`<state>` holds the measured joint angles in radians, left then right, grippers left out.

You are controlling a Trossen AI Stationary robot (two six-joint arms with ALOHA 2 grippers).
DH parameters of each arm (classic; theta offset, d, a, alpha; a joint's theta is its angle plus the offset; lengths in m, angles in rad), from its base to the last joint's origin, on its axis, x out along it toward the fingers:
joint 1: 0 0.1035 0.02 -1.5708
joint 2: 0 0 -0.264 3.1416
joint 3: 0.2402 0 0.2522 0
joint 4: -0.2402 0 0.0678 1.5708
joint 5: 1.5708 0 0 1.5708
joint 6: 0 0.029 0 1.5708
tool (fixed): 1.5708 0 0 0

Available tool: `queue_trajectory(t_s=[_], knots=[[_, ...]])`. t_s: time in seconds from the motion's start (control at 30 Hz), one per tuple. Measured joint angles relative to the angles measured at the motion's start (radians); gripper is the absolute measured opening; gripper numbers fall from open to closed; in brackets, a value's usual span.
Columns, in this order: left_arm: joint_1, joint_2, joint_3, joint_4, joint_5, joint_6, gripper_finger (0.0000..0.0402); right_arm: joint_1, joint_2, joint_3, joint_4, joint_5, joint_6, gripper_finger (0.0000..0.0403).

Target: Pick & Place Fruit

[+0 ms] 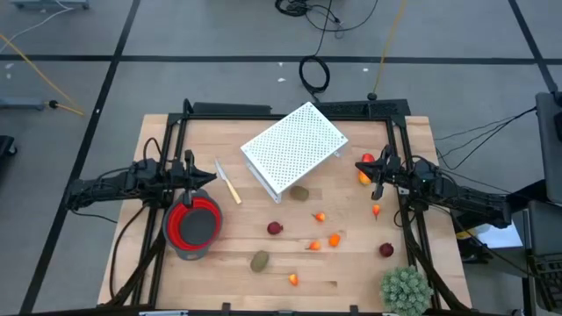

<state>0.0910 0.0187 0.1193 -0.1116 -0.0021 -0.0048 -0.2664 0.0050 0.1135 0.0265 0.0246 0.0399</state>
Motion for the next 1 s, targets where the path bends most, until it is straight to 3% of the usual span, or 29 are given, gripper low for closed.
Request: queue_trajectory(t_s=[0.8, 1.0], knots=[[0.0, 0.0, 0.0, 0.0, 0.0, 0.0, 0.001, 0.0, 0.0, 0.0, 0.005, 0.0, 0.0, 0.0], [0.0, 0.0, 0.0, 0.0, 0.0, 0.0, 0.001, 0.0, 0.0, 0.0, 0.007, 0.0, 0.088, 0.0]])
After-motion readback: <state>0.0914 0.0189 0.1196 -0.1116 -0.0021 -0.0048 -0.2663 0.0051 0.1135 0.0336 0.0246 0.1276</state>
